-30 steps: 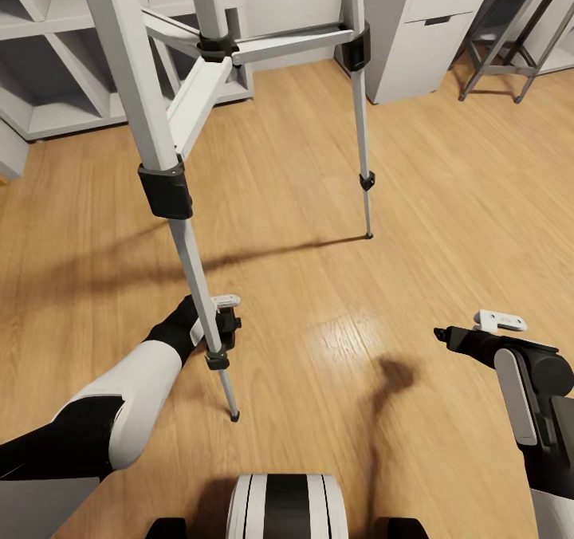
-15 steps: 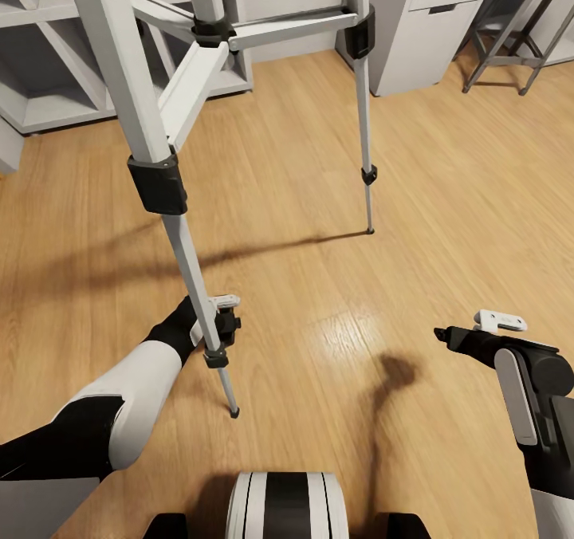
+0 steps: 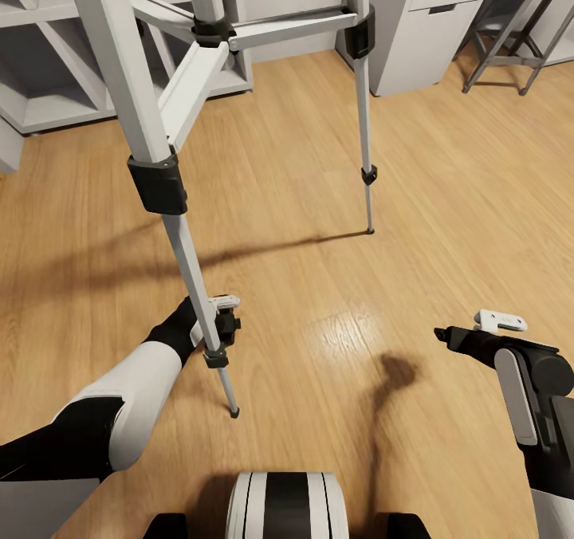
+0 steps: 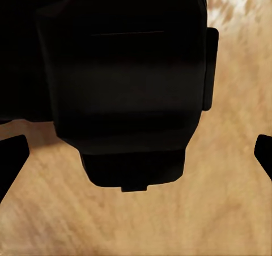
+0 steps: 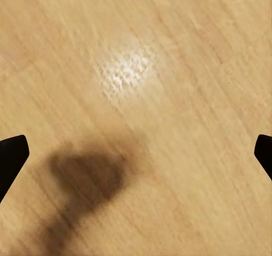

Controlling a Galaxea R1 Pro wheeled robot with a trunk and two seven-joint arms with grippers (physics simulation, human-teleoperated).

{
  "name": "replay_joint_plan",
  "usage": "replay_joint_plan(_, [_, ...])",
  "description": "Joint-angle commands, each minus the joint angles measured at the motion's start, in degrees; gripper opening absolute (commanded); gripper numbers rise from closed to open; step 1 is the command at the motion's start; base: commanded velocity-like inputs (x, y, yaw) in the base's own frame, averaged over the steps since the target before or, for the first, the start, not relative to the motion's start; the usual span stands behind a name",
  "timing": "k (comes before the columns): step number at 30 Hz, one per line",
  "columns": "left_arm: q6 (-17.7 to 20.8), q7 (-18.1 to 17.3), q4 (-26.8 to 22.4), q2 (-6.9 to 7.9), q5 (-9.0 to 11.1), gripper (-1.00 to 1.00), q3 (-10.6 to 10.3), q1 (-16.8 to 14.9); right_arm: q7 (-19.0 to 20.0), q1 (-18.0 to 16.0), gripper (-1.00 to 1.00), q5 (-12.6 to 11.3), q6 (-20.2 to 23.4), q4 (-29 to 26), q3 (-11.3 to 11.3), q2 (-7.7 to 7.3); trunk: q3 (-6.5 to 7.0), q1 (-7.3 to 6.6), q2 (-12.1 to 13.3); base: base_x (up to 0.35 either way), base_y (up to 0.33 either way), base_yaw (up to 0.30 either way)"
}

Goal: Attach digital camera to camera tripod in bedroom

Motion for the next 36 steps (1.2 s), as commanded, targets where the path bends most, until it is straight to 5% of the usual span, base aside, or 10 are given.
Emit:
replay_joint_plan(1, [0.2,0.5,-0.1,-0.06,0.6,1.0,0.4,0.0,-0.5,0.0,1.0,-0.6,0.2,0.0,0.0,-0.02,-0.03,-0.01,0.0,0.0,0.0,0.0])
replay_joint_plan(13, [0.1,0.5,-0.1,-0.01,0.5,1.0,0.4,0.0,-0.5,0.0,1.0,-0.6,0.2,0.0,0.0,-0.02,-0.03,-0.01,0.0,0.0,0.0,0.0])
replay_joint_plan(14, [0.1,0.5,-0.1,0.0,0.5,-1.0,0.4,0.0,-0.5,0.0,1.0,-0.6,0.2,0.0,0.0,-0.02,-0.03,-0.01,0.0,0.0,0.0,0.0])
replay_joint_plan(36, [0.1,0.5,0.0,0.24,0.5,-1.0,0.4,0.1,-0.5,0.0,1.0,-0.6,0.2,0.0,0.0,-0.36,-0.03,-0.01,0.0,0.0,0.0,0.0])
